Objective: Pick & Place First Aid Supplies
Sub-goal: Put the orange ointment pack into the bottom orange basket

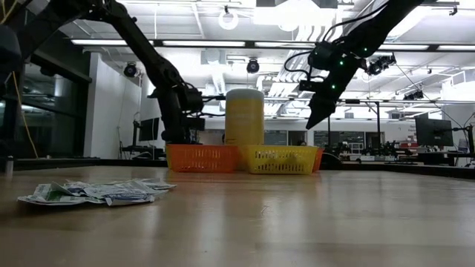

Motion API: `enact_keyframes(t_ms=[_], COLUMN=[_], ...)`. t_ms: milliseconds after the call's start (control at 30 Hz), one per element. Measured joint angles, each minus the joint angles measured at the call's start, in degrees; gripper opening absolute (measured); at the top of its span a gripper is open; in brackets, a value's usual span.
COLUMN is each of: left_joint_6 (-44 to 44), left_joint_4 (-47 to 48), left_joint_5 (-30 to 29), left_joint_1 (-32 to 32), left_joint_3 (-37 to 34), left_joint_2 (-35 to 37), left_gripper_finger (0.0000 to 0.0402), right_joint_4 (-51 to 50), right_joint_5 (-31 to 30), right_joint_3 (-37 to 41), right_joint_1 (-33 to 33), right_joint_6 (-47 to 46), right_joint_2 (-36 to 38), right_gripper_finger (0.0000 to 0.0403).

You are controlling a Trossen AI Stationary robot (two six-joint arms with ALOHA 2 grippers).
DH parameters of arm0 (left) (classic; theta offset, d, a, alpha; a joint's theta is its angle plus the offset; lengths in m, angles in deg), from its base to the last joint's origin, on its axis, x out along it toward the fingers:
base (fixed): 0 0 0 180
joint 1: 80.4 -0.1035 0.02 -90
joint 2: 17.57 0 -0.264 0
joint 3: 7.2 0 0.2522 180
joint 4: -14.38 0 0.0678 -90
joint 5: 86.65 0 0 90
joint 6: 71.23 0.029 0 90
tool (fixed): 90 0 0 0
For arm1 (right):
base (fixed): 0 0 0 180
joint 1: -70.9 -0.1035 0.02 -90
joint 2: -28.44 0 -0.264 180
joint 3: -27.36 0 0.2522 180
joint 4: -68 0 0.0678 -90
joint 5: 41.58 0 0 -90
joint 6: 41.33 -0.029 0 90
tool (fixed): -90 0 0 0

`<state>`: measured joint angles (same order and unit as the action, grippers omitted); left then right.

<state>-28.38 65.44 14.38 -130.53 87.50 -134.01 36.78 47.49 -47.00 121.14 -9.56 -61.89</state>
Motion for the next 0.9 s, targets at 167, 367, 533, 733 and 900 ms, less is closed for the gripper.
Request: enact_keyframes(t_ms=[167, 367, 533, 733, 900], left_joint_6=[-0.26, -1.45, -1.49, -1.93, -2.99], left_joint_4=[0.32, 0.90, 3.31, 4.17, 4.50], left_joint_5=[-1.39, -1.95, -1.79, -1.58, -1.60], left_joint_1=[0.04, 0.04, 0.02, -0.02, -0.08], left_joint_3=[0.20, 2.32, 3.61, 3.80, 3.80], left_joint_2=[0.13, 0.13, 0.15, 0.15, 0.15], left_gripper_finger=[0.0132, 0.0090, 0.0033, 0.0007, 0.0009], right_joint_4=[-0.01, 0.00, -0.02, -0.06, -0.09], right_joint_5=[0.00, 0.02, 0.02, 0.02, 0.02], right_joint_3=[0.00, 0.00, 0.00, 0.00, 0.00], right_joint_1=[0.00, 0.00, 0.00, 0.00, 0.00], right_joint_6=[0.13, 0.13, 0.14, 0.13, 0.13], right_joint_2=[0.00, 0.00, 0.00, 0.00, 0.00], right_gripper_finger=[0.0122, 0.0122, 0.0122, 0.0122, 0.0122])
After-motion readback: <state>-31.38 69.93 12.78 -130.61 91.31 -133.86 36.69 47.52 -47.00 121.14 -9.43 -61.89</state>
